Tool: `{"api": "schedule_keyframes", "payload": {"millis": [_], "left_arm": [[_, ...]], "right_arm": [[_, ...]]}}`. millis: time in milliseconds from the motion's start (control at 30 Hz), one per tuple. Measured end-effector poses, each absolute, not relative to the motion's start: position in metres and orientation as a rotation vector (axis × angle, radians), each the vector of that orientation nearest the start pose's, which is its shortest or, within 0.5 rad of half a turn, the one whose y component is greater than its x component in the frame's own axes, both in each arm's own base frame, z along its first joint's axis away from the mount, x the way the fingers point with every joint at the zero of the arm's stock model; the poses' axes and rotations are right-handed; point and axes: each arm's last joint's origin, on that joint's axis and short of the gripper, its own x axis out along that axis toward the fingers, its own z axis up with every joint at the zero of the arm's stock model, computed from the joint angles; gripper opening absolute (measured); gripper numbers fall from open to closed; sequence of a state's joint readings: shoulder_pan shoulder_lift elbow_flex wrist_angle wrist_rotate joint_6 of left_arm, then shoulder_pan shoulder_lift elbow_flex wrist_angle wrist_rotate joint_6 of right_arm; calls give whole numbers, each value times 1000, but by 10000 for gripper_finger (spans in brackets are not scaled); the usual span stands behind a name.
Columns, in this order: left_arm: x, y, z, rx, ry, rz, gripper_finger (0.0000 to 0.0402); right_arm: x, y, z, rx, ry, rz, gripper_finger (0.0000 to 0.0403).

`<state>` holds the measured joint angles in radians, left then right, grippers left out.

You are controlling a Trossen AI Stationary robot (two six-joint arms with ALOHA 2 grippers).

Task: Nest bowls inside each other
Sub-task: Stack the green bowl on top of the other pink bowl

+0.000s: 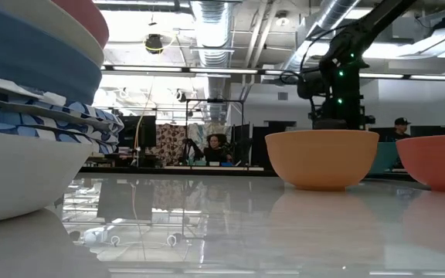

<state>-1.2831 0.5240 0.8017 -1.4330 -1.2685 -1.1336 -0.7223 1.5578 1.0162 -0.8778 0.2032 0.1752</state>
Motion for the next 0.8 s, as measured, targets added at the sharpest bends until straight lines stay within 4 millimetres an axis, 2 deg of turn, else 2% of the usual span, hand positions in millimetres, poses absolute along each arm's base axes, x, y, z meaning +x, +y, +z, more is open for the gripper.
{"api": "schedule_keyframes", "payload": {"millis": [133, 333, 633, 800], "left_arm": [[38, -32, 291, -18, 276, 160, 187], [38, -32, 291, -18, 276, 160, 187], [38, -32, 291, -18, 276, 160, 187], [38, -32, 291, -18, 276, 160, 187]], "right_arm": [[215, -183, 217, 471, 1297, -866, 7], [255, -165, 262, 313, 1162, -737, 6], [304, -105, 329, -44, 991, -420, 6], [317, -68, 351, -239, 926, -232, 6]]}}
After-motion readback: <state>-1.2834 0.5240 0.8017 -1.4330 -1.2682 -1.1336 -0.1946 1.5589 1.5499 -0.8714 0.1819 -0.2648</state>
